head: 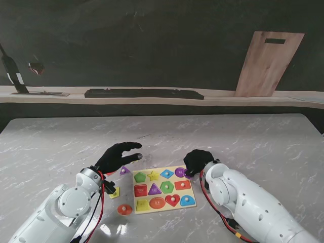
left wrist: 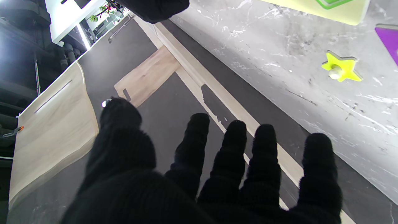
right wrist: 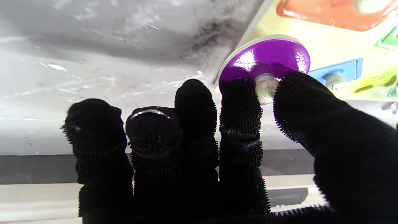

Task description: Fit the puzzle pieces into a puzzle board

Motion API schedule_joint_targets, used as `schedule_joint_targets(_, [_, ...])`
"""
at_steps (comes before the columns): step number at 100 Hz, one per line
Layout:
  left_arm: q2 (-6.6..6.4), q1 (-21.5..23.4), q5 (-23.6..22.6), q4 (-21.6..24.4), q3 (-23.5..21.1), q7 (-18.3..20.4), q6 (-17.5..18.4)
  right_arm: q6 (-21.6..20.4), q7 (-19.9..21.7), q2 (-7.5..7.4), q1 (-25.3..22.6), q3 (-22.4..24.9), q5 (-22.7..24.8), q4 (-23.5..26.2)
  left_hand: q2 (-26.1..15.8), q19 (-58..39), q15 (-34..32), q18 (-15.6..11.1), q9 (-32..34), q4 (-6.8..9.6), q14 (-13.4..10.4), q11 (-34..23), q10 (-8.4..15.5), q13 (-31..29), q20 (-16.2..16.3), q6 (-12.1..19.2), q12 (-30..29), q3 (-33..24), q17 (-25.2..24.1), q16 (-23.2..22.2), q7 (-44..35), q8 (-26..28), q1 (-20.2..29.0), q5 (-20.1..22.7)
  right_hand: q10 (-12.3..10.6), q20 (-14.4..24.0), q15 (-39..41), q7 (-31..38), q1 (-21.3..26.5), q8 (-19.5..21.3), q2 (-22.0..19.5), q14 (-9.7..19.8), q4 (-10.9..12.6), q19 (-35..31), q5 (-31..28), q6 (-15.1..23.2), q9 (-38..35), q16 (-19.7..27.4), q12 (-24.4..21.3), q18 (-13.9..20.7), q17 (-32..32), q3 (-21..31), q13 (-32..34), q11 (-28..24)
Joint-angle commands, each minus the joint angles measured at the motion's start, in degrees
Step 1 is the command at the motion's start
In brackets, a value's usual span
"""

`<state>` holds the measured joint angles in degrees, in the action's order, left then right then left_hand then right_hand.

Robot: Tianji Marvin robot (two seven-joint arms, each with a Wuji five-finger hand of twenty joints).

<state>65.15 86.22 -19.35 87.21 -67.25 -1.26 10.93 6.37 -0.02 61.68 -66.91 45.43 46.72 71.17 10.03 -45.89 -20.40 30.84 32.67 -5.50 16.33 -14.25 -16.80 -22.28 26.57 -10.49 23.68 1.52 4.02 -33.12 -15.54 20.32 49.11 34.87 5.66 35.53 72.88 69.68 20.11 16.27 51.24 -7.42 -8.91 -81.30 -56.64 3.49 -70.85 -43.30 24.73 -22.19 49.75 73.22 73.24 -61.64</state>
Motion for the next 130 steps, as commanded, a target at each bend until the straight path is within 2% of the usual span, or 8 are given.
schedule_joint_targets(1, [0.05,0.2,0.2,0.4,-0.1,-0.1,0.1,0.5,-0.2,1.30,0.6,-0.8,-0.3,-0.2,-1.8,-1.0,-1.3,-9.5,0.5,1.93,0.5,0.1,0.1,-0.7,-0.1,1.1,0.5,0.5,-0.7,-0.6,0.3,0.6,-0.4,1.1,2.6,0.2,2.0,0.4,4.5,0.4,0.3,4.7,1.0,-2.4,-0.6,7.7,-2.1,-0.4,0.5,-0.3,1.4,2.5,2.0,-2.4])
schedule_joint_targets(54, [0.05,0.5,-0.2,0.5,-0.4,-0.3,0.4,3.2,-2.2,4.14,8.2,-10.2,-5.9,-8.2,-1.8,-1.0,-1.3,-9.6,0.6,1.92,0.4,0.0,0.2,-0.8,-0.1,1.2,0.5,0.5,-0.7,-0.6,0.2,0.6,-0.4,1.2,2.1,0.1,1.2,0.3,4.0,0.5,-1.0,5.2,1.5,-2.1,0.1,8.2,-1.7,-0.1,0.4,0.4,1.4,1.8,2.1,-2.3])
schedule_joint_targets(79, [0.03,0.6,-0.3,0.5,-0.5,-0.4,0.4,3.6,-1.2,4.29,8.6,-11.8,-6.9,-9.4,-1.8,-1.0,-1.3,-9.7,0.6,1.91,0.5,0.0,0.2,-0.7,-0.1,1.2,0.5,0.5,-0.7,-0.6,0.2,0.6,-0.4,1.1,1.8,0.0,0.9,0.4,3.7,0.5,-1.6,5.0,1.5,-2.0,0.4,8.4,-1.3,0.0,0.4,0.5,1.1,1.5,2.0,-2.1])
schedule_joint_targets(113, [0.01,0.6,-0.4,0.5,-0.6,-0.3,0.5,4.1,-2.5,4.50,9.3,-13.7,-6.1,-12.0,-1.7,-1.0,-1.3,-9.5,0.6,1.92,0.4,0.0,0.2,-0.8,-0.1,1.2,0.5,0.5,-0.7,-0.6,0.2,0.6,-0.4,1.3,1.5,-0.3,-0.6,0.1,3.2,0.3,-3.4,4.9,1.4,-1.4,1.5,8.5,-0.5,0.6,0.2,0.6,0.5,0.5,2.0,-1.7])
schedule_joint_targets(121, [0.01,0.6,-0.4,0.5,-0.5,-0.3,0.5,4.3,-2.6,4.53,9.3,-13.9,-6.0,-12.1,-1.8,-1.0,-1.3,-9.5,0.6,1.92,0.5,0.1,0.0,-0.7,-0.1,1.1,0.5,0.5,-0.7,-0.6,0.2,0.6,-0.4,1.2,1.3,-0.5,-1.4,-0.2,3.1,-0.1,-4.5,4.8,0.4,-1.2,2.2,7.9,-0.2,1.0,0.0,0.6,0.2,-1.2,2.0,-1.6])
schedule_joint_targets(130, [0.01,0.6,-0.4,0.5,-0.5,-0.3,0.4,4.5,-2.7,4.52,9.3,-14.1,-5.9,-12.2,-1.8,-1.0,-1.3,-9.5,0.6,1.93,0.5,0.1,0.1,-0.7,-0.1,1.1,0.5,0.5,-0.8,-0.6,0.3,0.6,-0.4,1.2,0.9,-0.6,-2.0,0.1,0.2,-0.5,-8.4,4.1,-3.8,-1.1,1.9,8.1,-0.3,1.1,-0.3,-0.1,-0.4,-7.0,2.0,-1.5])
